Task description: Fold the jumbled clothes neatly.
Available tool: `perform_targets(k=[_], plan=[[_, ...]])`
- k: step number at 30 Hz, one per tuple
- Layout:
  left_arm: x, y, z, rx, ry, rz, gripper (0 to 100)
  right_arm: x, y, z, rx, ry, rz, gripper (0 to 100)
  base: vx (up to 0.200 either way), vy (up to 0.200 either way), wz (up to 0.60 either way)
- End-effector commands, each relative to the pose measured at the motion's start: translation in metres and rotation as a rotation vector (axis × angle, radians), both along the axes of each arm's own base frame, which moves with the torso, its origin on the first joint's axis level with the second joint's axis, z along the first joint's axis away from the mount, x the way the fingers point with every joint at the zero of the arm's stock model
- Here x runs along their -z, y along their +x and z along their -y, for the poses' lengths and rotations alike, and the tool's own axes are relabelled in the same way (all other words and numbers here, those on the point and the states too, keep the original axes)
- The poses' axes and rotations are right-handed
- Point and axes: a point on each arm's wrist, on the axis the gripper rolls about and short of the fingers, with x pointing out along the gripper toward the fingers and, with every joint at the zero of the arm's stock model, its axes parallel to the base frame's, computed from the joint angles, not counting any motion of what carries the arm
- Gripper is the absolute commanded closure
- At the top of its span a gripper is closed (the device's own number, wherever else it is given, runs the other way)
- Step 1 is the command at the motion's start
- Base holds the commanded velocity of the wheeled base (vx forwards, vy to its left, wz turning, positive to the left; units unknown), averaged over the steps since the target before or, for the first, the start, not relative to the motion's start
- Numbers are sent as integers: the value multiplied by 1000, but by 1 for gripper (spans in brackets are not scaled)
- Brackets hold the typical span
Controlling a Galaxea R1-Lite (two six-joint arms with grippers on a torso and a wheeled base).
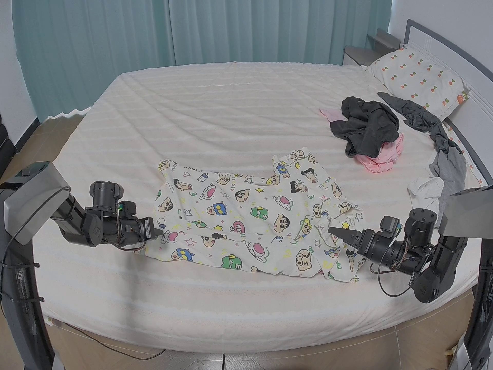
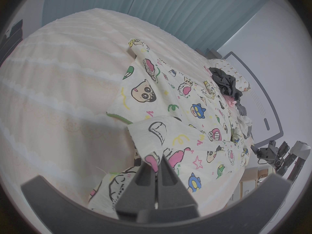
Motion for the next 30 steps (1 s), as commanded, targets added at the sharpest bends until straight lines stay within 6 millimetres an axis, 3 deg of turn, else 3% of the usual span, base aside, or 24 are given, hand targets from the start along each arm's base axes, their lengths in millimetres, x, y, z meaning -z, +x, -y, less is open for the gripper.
perform_targets(k=[1, 5, 11, 12, 19, 24, 30], plan=[[-16, -10, 3, 2, -3, 20, 100, -1, 0, 0, -1, 3, 13, 0, 0, 0, 0], [-19, -14, 2, -2, 0, 21, 100, -1, 0, -1, -4, 3, 13, 0, 0, 0, 0], [-7, -7, 0, -35, 29, 11, 100, -1, -1, -2, -7, 2, 12, 0, 0, 0, 0], [-5, -4, 0, -40, 33, 17, 0, -1, 0, -2, -5, 2, 12, 0, 0, 0, 0], [6, 1, 3, -61, 34, 41, 0, 0, 0, -2, -5, 2, 10, 0, 0, 0, 0], [-13, -4, 22, -86, -56, 41, 0, 0, 0, -2, -5, 2, 10, 0, 0, 0, 0], [-27, -8, 25, -97, -87, 58, 0, 0, 0, -2, -5, 2, 10, 0, 0, 0, 0]])
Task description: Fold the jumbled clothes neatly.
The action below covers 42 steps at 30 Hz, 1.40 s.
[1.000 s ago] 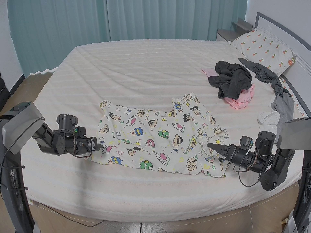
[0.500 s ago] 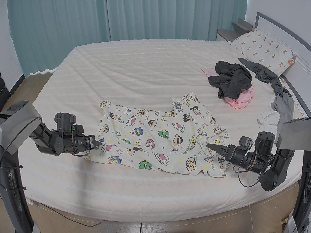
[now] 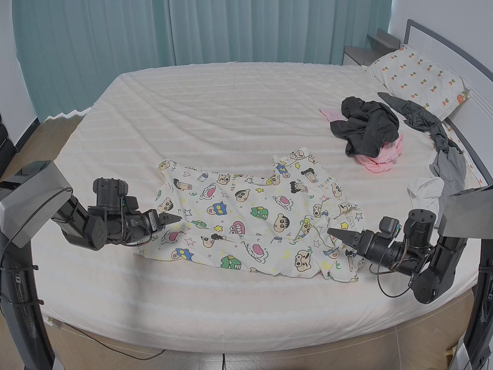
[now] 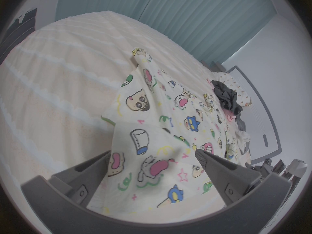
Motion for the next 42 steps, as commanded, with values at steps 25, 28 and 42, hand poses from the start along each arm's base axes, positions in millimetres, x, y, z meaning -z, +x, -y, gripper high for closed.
perform_targets(k=[25, 28, 42], plan=[[3, -19, -15, 130, -25, 5, 0, -1, 0, -1, -3, 3, 13, 0, 0, 0, 0], [6, -17, -16, 142, -39, 1, 0, -1, 0, -1, -3, 3, 13, 0, 0, 0, 0], [15, -10, -32, 138, -74, -10, 100, -1, 0, -1, -4, 3, 13, 0, 0, 0, 0]])
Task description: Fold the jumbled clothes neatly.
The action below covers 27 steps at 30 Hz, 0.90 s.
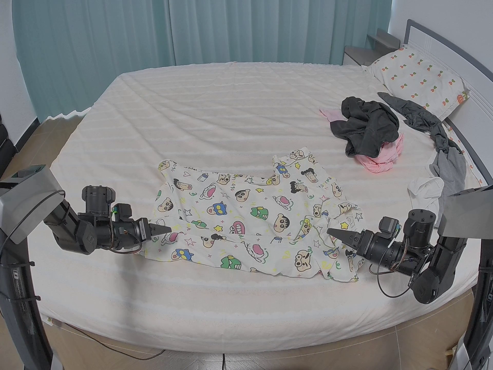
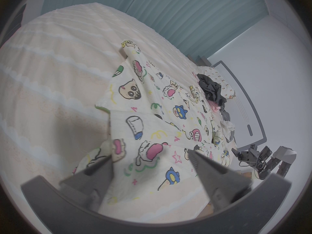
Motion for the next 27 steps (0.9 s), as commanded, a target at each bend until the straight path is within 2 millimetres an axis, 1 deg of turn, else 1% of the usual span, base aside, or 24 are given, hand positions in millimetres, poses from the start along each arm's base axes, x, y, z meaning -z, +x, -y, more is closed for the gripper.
perform_targets(k=[1, 9, 13, 15, 16, 18, 20, 22, 27], plan=[[3, 0, -6, -16, 0, -9, 100, -1, 0, 0, -1, 3, 13, 0, 0, 0, 0], [0, -2, -12, -34, 7, -2, 100, -1, 0, 0, -1, 3, 13, 0, 0, 0, 0], [-11, -5, -15, -47, 4, 16, 100, -1, 0, 0, -1, 3, 13, 0, 0, 0, 0], [-13, -6, -16, -53, 0, 16, 100, -1, 0, 0, -1, 3, 13, 0, 0, 0, 0], [-18, -7, -18, -72, -19, 11, 100, -1, 0, 0, 0, 3, 13, 0, 0, 0, 0], [-21, -6, -19, -98, -49, 2, 100, -1, 0, -1, -1, 3, 13, 0, 0, 0, 0], [-28, -6, -24, -123, -71, 7, 100, -1, 0, 0, 0, 3, 13, 0, 0, 0, 0], [-31, -7, -28, -136, -91, 5, 100, -1, 0, 0, 0, 3, 13, 0, 0, 0, 0], [-33, -7, -27, -140, -97, 0, 100, -1, 0, -1, -1, 2, 13, 0, 0, 0, 0]])
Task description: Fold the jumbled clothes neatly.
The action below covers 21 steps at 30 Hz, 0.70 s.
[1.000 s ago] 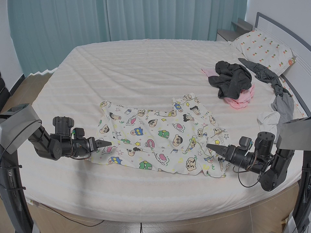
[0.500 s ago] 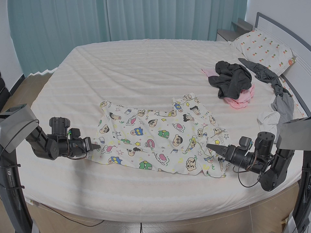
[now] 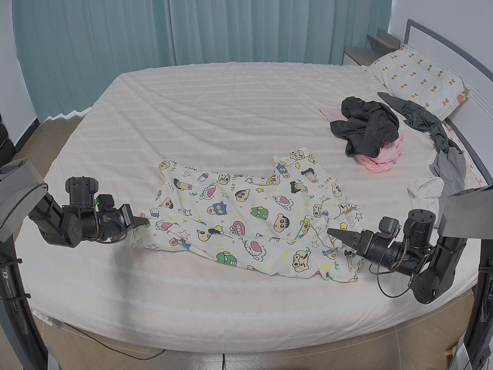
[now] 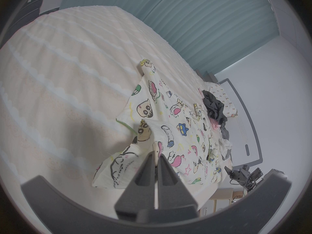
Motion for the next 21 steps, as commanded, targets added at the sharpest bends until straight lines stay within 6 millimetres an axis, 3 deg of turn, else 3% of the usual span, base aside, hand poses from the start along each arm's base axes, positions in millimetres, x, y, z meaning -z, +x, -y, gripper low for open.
perform_targets(k=[1, 16, 21], plan=[[-4, -2, 0, 1, 2, 6, 100, -1, 0, -1, -3, 3, 13, 0, 0, 0, 0], [-5, -2, 12, 35, 18, 24, 100, -1, 0, -2, -5, 3, 13, 0, 0, 0, 0], [12, 5, 10, -18, 91, 16, 100, 0, 0, -2, -5, 2, 11, 0, 0, 0, 0]])
